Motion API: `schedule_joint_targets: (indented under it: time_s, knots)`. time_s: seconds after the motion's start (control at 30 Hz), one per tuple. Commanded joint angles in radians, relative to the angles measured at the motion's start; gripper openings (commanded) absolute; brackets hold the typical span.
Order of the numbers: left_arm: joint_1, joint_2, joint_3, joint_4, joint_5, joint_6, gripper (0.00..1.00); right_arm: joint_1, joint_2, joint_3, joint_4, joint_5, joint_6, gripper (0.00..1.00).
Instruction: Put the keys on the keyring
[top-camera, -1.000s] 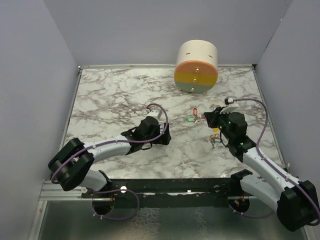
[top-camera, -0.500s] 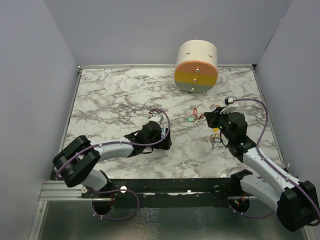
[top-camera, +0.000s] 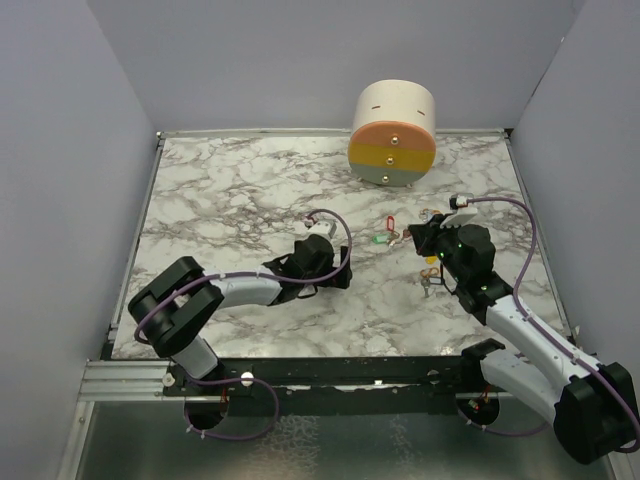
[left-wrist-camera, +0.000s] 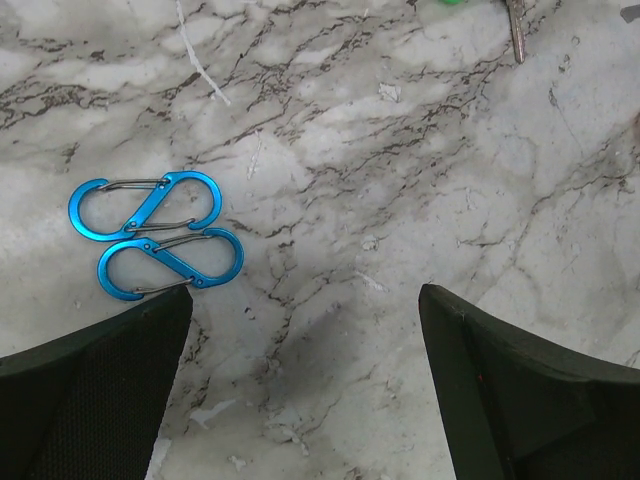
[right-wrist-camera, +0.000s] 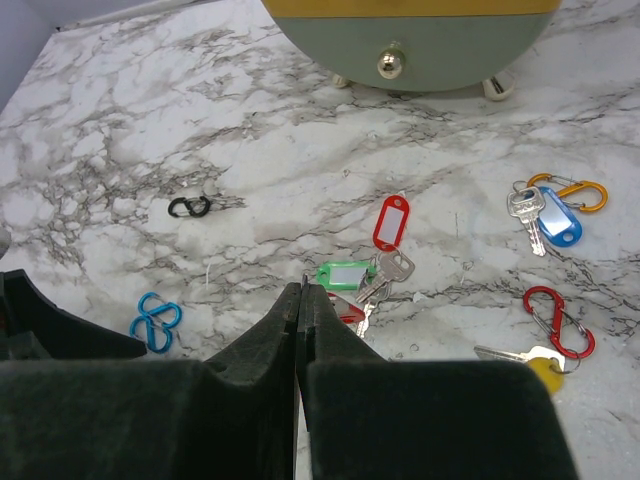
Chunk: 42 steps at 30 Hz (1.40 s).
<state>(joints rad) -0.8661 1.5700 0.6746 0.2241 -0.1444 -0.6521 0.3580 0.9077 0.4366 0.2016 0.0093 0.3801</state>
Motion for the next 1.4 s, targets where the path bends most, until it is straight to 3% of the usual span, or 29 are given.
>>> schedule_joint_targets:
  time_s: [0.0, 0.73, 1.37]
  knots:
    - [0.009, 0.064, 0.040, -0.026, -0.046, 0.030, 0.99, -0.006, -0.019, 0.019, -0.003, -0.009, -0.001, 0.01]
    - [0.120, 0.207, 0.168, 0.033, -0.030, 0.092, 0.99, -0.005, -0.005, 0.016, 0.009, -0.014, -0.002, 0.01]
    - [0.225, 0.152, 0.086, 0.090, -0.051, 0.087, 0.99, -0.006, -0.011, 0.014, 0.007, -0.015, -0.002, 0.01]
